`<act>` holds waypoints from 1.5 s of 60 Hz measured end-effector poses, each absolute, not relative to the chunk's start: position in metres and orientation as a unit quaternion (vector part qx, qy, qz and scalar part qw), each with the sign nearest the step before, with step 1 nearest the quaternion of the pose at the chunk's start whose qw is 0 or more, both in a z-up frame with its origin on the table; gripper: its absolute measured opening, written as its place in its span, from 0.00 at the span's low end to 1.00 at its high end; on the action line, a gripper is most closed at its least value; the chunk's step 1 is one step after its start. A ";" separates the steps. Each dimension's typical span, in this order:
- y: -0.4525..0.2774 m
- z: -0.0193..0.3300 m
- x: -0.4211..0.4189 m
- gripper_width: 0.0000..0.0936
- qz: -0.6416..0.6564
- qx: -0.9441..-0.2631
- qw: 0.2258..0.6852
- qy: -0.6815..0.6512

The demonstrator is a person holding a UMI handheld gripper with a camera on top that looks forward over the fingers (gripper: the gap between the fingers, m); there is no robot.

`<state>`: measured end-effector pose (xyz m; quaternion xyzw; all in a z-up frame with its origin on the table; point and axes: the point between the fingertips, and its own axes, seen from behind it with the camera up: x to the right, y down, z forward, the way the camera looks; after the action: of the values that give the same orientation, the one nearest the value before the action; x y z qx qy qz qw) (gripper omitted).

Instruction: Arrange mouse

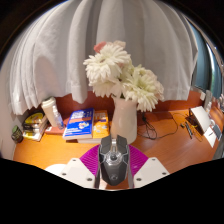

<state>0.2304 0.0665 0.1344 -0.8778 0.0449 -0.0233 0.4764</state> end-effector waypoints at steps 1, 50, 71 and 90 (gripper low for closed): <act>0.066 0.145 0.223 0.41 -0.024 -0.874 0.484 0.044; -0.010 -0.011 0.027 0.43 0.014 -0.918 0.396 -0.012; -0.031 0.018 0.043 0.92 0.000 -0.919 0.395 0.001; -0.121 0.146 0.042 0.92 0.025 -0.898 0.440 0.001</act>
<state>0.0424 -0.1213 0.1456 -0.8975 0.0007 0.0253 0.4403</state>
